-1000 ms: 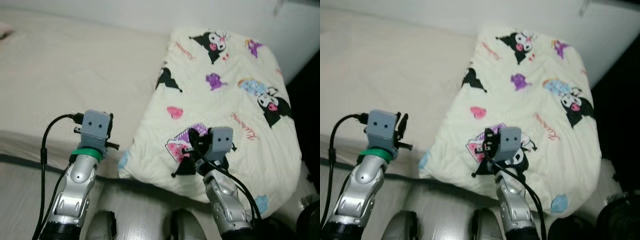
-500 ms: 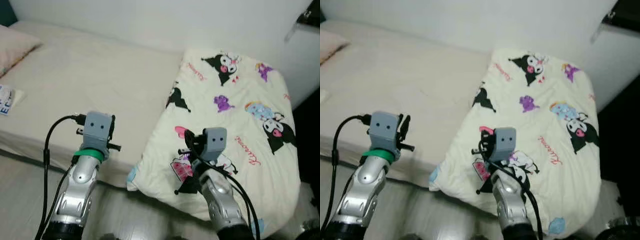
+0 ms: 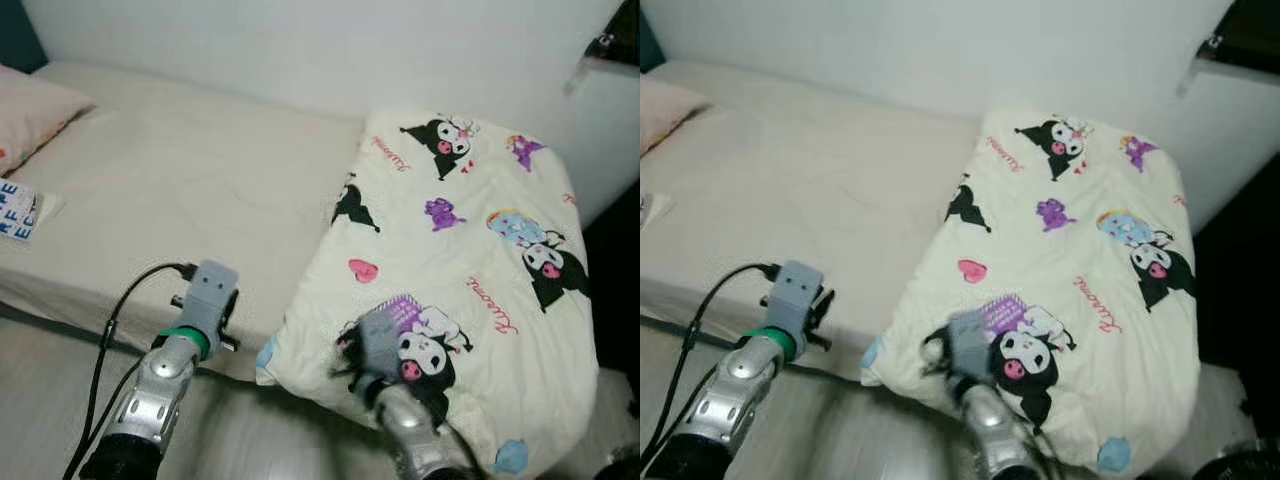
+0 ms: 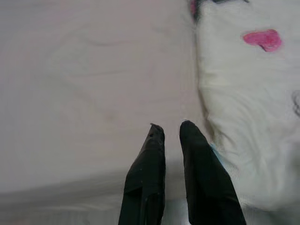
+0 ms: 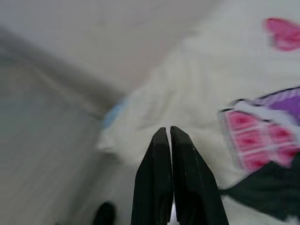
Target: Clean up the room
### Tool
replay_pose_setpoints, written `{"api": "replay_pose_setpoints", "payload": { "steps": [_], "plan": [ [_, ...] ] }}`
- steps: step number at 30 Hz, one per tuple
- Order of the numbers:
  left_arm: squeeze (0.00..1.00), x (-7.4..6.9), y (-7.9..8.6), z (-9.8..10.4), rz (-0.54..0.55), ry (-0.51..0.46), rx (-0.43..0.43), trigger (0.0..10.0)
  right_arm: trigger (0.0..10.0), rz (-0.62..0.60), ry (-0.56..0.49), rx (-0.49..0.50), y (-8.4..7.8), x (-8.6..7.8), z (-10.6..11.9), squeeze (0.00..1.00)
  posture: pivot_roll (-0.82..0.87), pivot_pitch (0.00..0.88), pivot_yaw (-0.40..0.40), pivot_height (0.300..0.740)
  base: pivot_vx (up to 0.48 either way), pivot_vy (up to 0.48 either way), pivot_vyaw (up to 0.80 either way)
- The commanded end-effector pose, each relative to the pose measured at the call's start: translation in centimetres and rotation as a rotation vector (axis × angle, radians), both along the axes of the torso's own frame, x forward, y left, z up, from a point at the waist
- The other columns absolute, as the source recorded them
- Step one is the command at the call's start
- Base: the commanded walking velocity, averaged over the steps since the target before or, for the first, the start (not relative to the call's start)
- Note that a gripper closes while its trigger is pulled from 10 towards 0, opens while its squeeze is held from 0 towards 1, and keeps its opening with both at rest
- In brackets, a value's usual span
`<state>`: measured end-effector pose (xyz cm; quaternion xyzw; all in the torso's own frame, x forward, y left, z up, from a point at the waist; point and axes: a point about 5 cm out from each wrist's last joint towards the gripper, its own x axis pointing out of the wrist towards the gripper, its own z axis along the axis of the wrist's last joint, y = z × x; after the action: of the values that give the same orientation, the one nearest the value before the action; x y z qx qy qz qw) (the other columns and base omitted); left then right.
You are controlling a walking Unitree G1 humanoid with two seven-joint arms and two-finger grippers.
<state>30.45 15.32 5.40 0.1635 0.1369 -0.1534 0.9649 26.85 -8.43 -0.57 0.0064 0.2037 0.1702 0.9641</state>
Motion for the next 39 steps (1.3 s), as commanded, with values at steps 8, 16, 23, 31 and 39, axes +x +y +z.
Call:
{"api": "replay_pose_setpoints", "payload": {
  "steps": [8,16,23,31,39],
  "plan": [
    [0.0,-1.1,0.3,-3.0,-0.041,0.152,0.064,10.0,10.0,0.068,0.043,-0.073,-0.6,-0.8,-1.3,0.0,0.05,0.0,0.026,0.74,0.0,0.0,0.0],
    [0.0,-1.4,-1.5,-4.1,-0.153,0.191,0.104,10.0,10.0,0.047,0.034,-0.101,-1.1,-0.9,-1.6,0.0,0.01,0.007,0.043,0.74,0.0,0.0,0.0],
    [0.0,-1.2,-1.2,-3.7,-0.133,0.182,0.061,10.0,10.0,0.071,0.023,-0.11,-1.0,-0.9,-1.5,0.0,0.04,0.024,0.029,0.74,0.0,0.0,0.0],
    [0.0,0.2,-0.6,-2.1,-0.11,0.13,0.036,10.0,10.0,0.093,-0.028,-0.135,-0.2,0.0,-0.7,0.0,0.04,0.0,0.028,0.74,0.0,0.0,0.0],
    [0.0,0.1,-0.2,4.6,-0.073,-0.167,0.025,10.0,10.0,0.042,-0.054,-0.029,-0.6,-0.2,-0.3,0.0,0.02,0.014,0.042,0.74,0.0,0.0,0.0]
  ]
}}
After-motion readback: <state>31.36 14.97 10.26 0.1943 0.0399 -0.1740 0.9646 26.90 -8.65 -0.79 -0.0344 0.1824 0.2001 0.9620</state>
